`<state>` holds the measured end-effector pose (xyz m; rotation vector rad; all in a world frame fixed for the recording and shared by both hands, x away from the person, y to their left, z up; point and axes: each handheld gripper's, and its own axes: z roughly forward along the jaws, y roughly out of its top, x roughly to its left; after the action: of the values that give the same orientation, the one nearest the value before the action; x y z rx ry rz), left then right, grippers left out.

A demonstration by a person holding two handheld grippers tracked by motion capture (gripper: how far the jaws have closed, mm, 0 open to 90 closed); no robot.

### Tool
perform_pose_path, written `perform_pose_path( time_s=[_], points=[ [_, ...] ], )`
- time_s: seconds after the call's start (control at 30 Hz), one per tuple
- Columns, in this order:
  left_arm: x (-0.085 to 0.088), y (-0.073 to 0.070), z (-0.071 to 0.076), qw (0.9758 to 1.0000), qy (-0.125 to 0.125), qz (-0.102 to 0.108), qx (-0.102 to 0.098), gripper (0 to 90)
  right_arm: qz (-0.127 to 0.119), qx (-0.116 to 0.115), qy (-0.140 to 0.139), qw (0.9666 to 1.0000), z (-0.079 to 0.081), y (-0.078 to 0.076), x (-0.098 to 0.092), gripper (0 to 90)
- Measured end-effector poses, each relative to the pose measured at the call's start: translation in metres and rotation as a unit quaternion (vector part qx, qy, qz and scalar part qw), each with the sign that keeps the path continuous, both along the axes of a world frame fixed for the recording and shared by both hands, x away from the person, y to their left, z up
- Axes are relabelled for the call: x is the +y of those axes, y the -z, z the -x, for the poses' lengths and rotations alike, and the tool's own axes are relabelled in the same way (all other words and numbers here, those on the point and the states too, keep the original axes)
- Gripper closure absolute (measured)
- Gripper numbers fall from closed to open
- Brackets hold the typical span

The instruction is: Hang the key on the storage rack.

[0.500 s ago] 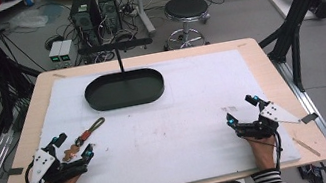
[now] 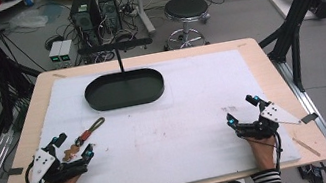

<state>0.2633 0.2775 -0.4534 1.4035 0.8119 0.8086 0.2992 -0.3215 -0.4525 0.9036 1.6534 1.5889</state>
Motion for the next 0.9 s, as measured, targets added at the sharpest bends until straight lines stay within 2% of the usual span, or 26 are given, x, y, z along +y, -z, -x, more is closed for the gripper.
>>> perform_pose_path(
  time_s=[0.33,0.43,0.47,0.5,0.63,0.67,0.7,0.77,0.87,0.9],
  points=[
    [0.000,-0.001,-0.002,0.9999,-0.006,0.006,0.010,1.7,-0.003,0.004,0.000,1.0000,0.000,0.000,0.000,0.4],
    [0.003,-0.003,-0.006,0.9993,0.022,0.011,0.027,1.7,-0.003,0.004,0.000,1.0000,0.000,0.000,0.000,0.4],
    [0.003,-0.003,-0.006,0.9993,0.022,0.011,0.027,1.7,-0.002,0.003,-0.001,1.0000,0.000,0.000,0.000,0.4],
    [0.004,-0.008,-0.006,0.9993,0.028,0.001,0.026,1.7,-0.002,0.003,-0.001,1.0000,0.000,0.000,0.000,0.4],
    [0.008,-0.017,-0.009,0.9992,0.031,-0.005,0.025,1.7,-0.002,0.002,-0.001,1.0000,0.000,0.000,-0.001,0.4],
    [0.011,-0.023,-0.012,0.9983,0.035,-0.018,0.043,1.7,-0.003,0.002,-0.001,1.0000,0.000,0.000,-0.001,0.4],
    [0.012,-0.026,-0.014,0.9977,0.037,-0.023,0.052,1.7,-0.004,0.004,-0.001,1.0000,0.000,0.000,0.000,0.4],
    [0.015,-0.032,-0.018,0.9964,0.038,-0.043,0.063,1.7,-0.004,0.004,-0.001,1.0000,0.000,0.000,0.000,0.4],
    [0.018,-0.037,-0.022,0.9951,0.040,-0.056,0.071,1.7,-0.002,0.002,-0.001,1.0000,0.000,0.000,-0.001,0.4],
    [0.021,-0.046,-0.028,0.9924,0.046,-0.071,0.090,1.7,-0.003,0.002,-0.001,1.0000,0.000,0.000,-0.001,0.4]
  ],
)
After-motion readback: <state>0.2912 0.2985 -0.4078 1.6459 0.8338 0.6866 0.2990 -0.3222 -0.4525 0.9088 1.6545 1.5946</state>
